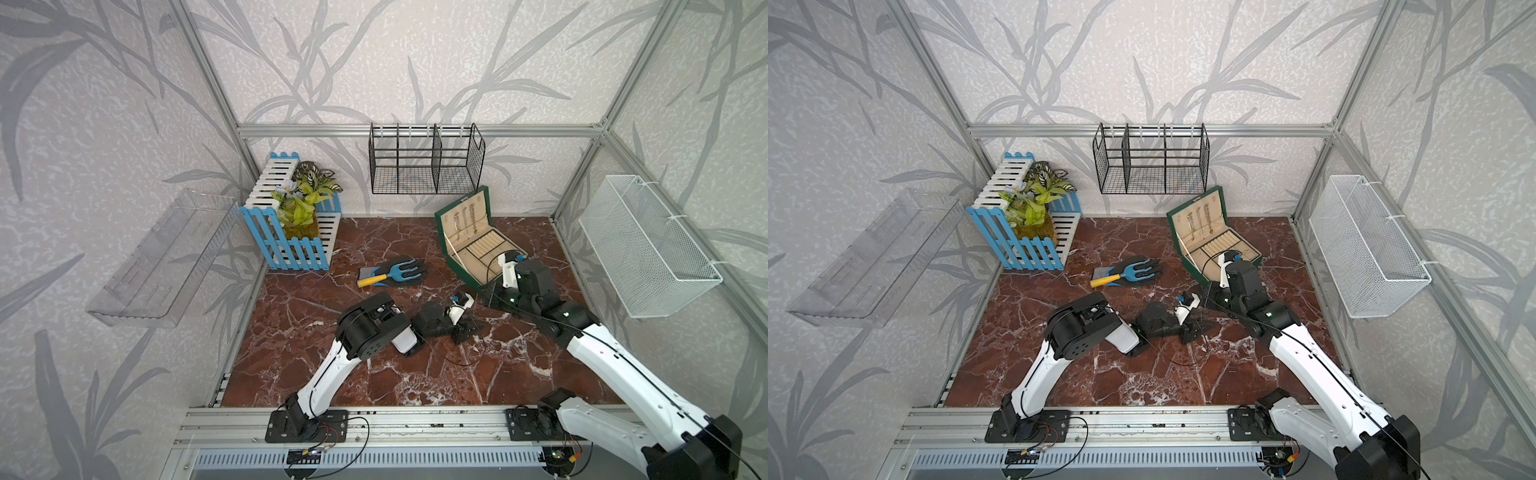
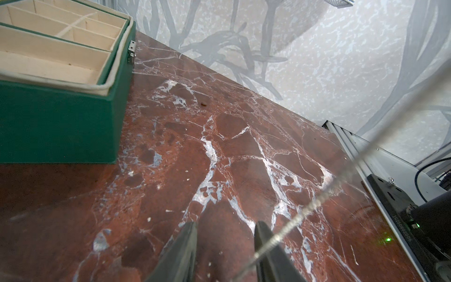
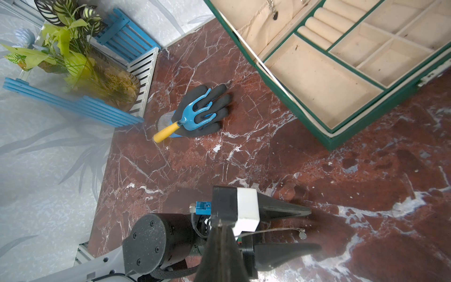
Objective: Put jewelry chain into jewelry box
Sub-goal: Pick up the necklace from the center of the board.
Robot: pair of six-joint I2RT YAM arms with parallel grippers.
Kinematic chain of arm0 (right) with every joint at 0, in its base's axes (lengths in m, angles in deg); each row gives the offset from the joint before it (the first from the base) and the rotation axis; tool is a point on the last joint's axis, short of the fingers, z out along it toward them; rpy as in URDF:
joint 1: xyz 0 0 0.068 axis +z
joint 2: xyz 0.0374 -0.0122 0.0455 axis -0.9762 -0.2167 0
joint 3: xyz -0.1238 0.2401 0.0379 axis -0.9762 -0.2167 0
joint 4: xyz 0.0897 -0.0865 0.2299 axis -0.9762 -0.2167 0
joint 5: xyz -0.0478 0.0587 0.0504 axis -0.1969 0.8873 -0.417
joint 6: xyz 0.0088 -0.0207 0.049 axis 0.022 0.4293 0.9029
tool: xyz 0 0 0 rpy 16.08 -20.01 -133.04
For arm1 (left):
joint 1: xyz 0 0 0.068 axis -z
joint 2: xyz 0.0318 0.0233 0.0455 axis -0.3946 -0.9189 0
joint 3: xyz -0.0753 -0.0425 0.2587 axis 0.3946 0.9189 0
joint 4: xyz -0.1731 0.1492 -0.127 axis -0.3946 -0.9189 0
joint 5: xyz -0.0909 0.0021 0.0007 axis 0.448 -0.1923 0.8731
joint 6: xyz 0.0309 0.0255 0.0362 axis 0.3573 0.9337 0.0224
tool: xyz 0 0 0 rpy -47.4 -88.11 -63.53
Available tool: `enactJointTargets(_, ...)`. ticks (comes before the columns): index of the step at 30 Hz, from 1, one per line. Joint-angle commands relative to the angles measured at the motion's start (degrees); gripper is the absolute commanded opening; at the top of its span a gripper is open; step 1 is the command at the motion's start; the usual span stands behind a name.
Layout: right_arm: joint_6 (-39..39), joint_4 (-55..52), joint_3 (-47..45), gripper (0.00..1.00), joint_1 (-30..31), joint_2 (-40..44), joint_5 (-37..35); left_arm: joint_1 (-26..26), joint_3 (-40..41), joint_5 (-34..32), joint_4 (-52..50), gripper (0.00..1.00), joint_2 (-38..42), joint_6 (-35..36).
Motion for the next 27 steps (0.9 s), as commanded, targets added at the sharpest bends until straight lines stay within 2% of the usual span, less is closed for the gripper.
enactJointTargets(1, -0.3, 0.4, 0.8, 0.0, 0.1, 1.6, -2.3, 0.1, -0.5, 1.3, -1.6, 0.39, -2.3, -0.6)
enactJointTargets(10, -0.9, -0.2, 1.8, 0.0, 0.1, 2.2, -3.5, 0.0, -0.9, 1.3, -2.0, 0.31, -3.7, -0.7)
enactJointTargets(24, -1.3, -1.1, 2.4, 0.0, 0.0, 3.5, -5.1, 0.0, -1.7, 0.9, -4.2, 0.31, -5.2, -0.3)
enactJointTargets(27, -1.6, -1.4, 2.5, 0.0, 0.0, 3.8, -5.6, -0.1, -1.7, 0.7, -4.3, 0.24, -5.4, -0.2)
